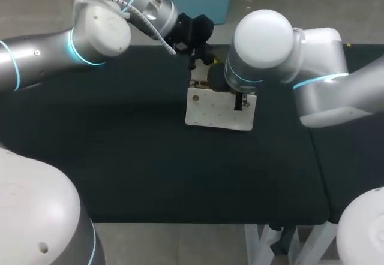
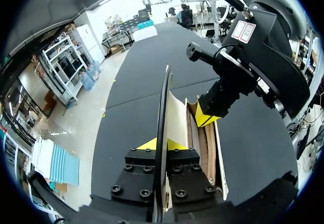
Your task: Pick up the bag, open it, inspect its contents, close it, and place it on the opposite side
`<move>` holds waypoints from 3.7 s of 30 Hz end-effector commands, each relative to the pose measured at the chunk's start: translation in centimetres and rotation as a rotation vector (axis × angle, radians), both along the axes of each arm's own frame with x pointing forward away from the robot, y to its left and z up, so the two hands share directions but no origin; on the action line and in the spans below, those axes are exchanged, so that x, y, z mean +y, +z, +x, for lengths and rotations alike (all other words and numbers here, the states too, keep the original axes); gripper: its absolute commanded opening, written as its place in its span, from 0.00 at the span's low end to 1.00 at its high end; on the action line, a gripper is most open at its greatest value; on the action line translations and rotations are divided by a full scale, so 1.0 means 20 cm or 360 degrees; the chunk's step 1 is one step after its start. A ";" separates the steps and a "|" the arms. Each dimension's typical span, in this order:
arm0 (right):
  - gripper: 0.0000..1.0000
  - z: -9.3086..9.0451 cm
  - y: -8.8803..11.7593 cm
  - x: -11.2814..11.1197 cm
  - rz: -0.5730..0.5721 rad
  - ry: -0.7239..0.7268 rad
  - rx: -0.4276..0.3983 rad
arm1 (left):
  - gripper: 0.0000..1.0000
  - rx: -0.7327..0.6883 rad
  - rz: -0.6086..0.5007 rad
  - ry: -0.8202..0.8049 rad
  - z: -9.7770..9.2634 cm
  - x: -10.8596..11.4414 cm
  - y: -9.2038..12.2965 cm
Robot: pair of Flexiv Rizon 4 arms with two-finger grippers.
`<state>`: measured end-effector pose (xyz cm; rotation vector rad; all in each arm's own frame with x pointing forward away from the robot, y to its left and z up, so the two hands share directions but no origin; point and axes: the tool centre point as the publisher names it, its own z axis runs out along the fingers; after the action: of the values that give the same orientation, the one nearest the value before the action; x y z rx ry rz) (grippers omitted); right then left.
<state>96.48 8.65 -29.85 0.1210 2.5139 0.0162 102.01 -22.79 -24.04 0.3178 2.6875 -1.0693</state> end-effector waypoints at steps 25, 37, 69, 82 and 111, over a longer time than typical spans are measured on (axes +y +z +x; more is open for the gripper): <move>0.00 0.03 -0.02 -0.03 -0.0042 -0.0067 -0.0013 | 0.00 -0.0104 -0.0043 0.0060 -0.04 0.00 0.03; 0.00 -0.04 -0.02 0.00 -0.0045 -0.0082 -0.0013 | 0.00 -0.0088 -0.0068 0.0123 -0.04 0.01 0.03; 0.00 0.04 -0.14 0.00 -0.0063 -0.0057 0.0274 | 0.00 -0.0107 -0.0167 0.0007 -0.07 0.03 0.01; 1.00 -0.02 -0.24 -0.01 -0.0023 -0.0083 0.0366 | 0.00 -0.0102 -0.0196 0.0033 -0.07 0.05 0.01; 1.00 -0.03 -0.22 -0.01 0.0000 -0.0100 0.0344 | 0.00 -0.0076 -0.0200 0.0022 -0.06 0.05 0.01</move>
<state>96.02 8.47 -33.91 0.2096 2.7296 -0.0224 100.70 -21.95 -23.61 0.2953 2.5652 -1.2000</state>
